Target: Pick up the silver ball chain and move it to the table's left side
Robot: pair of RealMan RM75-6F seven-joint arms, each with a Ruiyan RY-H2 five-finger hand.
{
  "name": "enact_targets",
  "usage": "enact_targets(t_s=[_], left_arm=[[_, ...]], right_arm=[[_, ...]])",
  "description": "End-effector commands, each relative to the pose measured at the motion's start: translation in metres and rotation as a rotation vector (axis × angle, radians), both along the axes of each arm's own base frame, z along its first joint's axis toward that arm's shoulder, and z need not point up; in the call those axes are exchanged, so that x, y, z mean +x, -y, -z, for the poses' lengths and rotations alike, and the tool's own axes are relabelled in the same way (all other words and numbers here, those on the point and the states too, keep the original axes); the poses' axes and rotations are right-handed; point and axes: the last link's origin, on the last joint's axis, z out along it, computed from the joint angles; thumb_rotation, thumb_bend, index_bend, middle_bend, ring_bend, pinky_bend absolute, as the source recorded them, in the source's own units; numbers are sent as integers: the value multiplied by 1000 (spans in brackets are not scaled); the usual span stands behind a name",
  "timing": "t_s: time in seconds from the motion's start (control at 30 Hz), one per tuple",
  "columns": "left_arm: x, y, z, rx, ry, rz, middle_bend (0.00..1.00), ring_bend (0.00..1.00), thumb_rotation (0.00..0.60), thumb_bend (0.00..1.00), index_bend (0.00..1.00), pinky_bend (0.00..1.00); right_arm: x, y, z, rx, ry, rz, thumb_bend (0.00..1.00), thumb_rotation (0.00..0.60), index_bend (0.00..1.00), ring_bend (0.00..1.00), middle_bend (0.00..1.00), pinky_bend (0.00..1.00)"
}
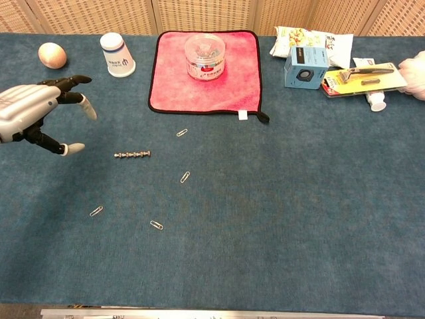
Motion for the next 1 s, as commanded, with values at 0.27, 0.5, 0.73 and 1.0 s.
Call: enact_targets(t_s=[0.27, 0.5, 0.73, 1.0], left_arm=[[14, -9, 26, -8, -5, 1, 0, 0, 600, 228, 188, 49], [12, -13, 33, -1, 1, -11, 0, 0, 600, 228, 1, 49], [7, -15, 41, -13, -8, -18, 0, 0, 600, 228, 0, 49], [3, -17, 54, -28, -25, -24, 0, 0, 600, 228, 0, 49]], right_arm=[[-1, -3, -4, -5, 12, -7, 0, 600, 66, 0, 66, 0], [-1, -7, -6, -11, 17, -20, 0, 600, 66, 0, 68, 0], [2, -12, -6, 2, 27, -52, 0, 600, 66, 0, 68, 0], [3, -15, -6, 7, 25, -66, 0, 600, 66, 0, 68, 0]])
